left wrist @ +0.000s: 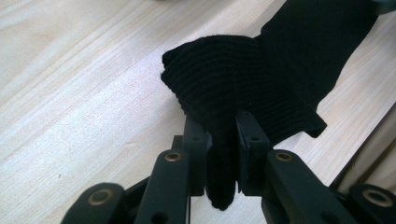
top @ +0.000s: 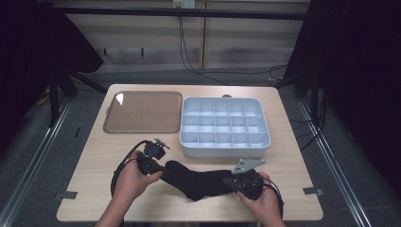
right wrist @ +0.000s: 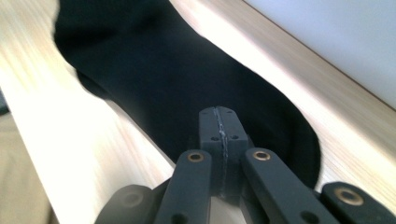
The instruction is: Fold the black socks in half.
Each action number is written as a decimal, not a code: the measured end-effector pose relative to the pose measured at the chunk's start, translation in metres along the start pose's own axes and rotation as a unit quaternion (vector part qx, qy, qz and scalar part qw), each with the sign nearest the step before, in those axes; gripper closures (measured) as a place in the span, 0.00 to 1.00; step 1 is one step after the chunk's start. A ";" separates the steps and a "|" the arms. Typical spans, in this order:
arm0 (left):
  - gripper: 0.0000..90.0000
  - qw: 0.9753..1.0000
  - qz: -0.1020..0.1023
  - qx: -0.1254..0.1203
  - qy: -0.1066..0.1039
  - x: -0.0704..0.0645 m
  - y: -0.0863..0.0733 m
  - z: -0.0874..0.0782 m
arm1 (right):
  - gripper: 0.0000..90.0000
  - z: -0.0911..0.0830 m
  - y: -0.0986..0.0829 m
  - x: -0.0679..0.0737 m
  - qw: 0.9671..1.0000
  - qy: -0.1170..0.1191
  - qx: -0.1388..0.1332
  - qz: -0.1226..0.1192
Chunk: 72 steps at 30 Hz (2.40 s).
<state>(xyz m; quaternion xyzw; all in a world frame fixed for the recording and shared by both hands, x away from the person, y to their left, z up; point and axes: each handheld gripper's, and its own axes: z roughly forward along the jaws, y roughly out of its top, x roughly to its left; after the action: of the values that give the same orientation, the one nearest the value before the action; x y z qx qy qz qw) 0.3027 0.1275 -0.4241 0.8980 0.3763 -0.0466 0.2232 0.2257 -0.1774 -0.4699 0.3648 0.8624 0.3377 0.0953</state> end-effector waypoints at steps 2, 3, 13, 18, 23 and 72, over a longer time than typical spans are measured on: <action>0.86 1.000 0.002 0.000 0.001 0.000 0.000 0.000 | 1.00 0.005 0.004 0.004 1.000 0.011 -0.003 -0.002; 0.86 1.000 0.003 0.001 0.002 0.000 0.001 0.000 | 1.00 0.009 0.005 0.007 1.000 0.015 -0.001 -0.007; 0.85 1.000 0.009 0.003 -0.003 -0.002 0.004 -0.003 | 1.00 0.040 0.030 0.033 0.998 0.056 -0.004 -0.028; 0.85 1.000 0.010 -0.007 -0.011 -0.005 0.007 -0.007 | 1.00 0.055 0.030 0.039 0.998 0.058 0.015 -0.034; 0.85 0.999 0.010 -0.018 -0.037 -0.013 0.013 -0.012 | 1.00 0.065 0.033 0.043 0.997 0.073 0.001 -0.019; 0.85 0.999 0.011 -0.003 -0.033 -0.023 0.022 -0.016 | 1.00 0.064 0.041 0.035 0.998 0.061 0.023 -0.028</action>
<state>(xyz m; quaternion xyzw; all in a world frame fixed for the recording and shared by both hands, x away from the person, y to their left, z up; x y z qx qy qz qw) 0.3002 0.1061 -0.3965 0.8993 0.3590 -0.0724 0.2391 0.2501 -0.0993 -0.4889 0.3217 0.8841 0.3362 0.0437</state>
